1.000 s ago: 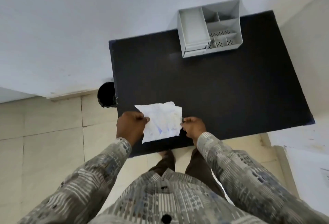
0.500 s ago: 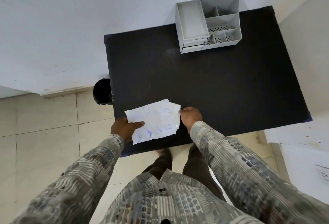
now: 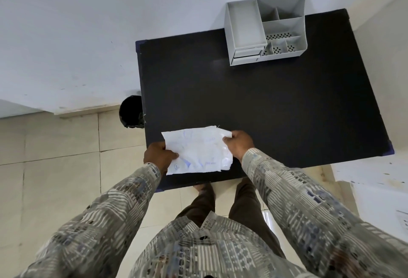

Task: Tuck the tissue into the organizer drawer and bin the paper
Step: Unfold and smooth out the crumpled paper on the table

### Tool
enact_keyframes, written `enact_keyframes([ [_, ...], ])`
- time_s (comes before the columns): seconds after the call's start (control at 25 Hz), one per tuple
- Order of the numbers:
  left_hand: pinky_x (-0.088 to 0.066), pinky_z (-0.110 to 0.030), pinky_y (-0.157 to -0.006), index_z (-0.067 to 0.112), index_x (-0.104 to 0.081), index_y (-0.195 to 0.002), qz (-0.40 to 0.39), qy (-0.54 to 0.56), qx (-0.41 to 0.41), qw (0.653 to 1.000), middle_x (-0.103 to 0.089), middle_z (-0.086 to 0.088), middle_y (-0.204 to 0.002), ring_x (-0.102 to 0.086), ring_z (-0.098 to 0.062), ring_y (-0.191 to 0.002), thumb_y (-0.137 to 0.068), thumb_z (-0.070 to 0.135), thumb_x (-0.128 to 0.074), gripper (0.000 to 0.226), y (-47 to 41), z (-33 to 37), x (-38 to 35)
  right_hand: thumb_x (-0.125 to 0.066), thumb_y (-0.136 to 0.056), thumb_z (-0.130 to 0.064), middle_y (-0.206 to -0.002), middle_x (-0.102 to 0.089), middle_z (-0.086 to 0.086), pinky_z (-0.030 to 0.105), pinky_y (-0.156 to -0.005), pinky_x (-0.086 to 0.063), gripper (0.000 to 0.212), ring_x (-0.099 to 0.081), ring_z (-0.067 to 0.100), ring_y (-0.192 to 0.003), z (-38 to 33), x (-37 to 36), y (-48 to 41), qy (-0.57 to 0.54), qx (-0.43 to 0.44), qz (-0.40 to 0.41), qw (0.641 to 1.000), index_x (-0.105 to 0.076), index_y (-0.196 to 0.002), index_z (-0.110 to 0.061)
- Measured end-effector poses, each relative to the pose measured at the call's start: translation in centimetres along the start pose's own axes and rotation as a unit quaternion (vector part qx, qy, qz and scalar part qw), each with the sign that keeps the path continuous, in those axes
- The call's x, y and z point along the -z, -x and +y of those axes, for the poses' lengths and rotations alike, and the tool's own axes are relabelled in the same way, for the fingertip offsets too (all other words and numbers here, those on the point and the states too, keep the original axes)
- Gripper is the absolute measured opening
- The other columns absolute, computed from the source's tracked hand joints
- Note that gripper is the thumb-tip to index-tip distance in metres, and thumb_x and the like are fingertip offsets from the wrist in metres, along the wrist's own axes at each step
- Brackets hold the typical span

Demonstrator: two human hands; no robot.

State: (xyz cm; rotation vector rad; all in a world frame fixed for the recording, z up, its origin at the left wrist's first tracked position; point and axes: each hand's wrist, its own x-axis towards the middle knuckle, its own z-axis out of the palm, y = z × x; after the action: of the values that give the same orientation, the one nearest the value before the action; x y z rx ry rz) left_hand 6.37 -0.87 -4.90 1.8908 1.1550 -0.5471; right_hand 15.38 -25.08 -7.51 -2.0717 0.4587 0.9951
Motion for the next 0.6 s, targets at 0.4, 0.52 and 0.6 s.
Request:
enact_keyframes([
  [0.4,-0.061,-0.052,-0.095,0.010,-0.072,-0.116,0.028,-0.012,0.025,0.999,-0.075,-0.020,-0.118,-0.069,-0.045,-0.105,-0.082,0.014,-0.069,0.035,0.0,-0.9,-1.0,-0.057,-0.101,-0.017,-0.104,-0.074,0.002,0.036,-0.086,-0.059,0.020,-0.071,0.024,-0.093,1.1,-0.3,-0.2,-0.027,0.019,0.050,0.998,-0.075,-0.111,-0.014],
  [0.52,-0.055,-0.053,-0.107,0.011,-0.068,-0.131,-0.013,0.060,0.000,0.998,-0.072,-0.012,-0.132,-0.067,-0.038,-0.119,-0.080,0.022,-0.088,0.056,0.3,-1.1,-1.8,-0.083,-0.087,-0.021,-0.105,-0.081,0.002,0.043,-0.089,-0.064,0.021,-0.078,0.025,-0.097,1.0,0.1,-0.5,-0.096,0.007,-0.034,0.995,-0.077,-0.107,-0.016],
  [0.6,-0.056,-0.055,-0.108,0.012,-0.067,-0.133,-0.043,0.130,0.011,0.991,-0.072,-0.012,-0.133,-0.069,-0.037,-0.119,-0.080,0.018,-0.091,0.059,0.3,-1.0,-2.4,-0.090,-0.079,-0.018,-0.095,-0.080,-0.002,0.038,-0.082,-0.065,0.018,-0.079,0.025,-0.095,0.4,0.0,-0.5,-0.071,0.018,-0.040,0.997,-0.077,-0.091,-0.019],
])
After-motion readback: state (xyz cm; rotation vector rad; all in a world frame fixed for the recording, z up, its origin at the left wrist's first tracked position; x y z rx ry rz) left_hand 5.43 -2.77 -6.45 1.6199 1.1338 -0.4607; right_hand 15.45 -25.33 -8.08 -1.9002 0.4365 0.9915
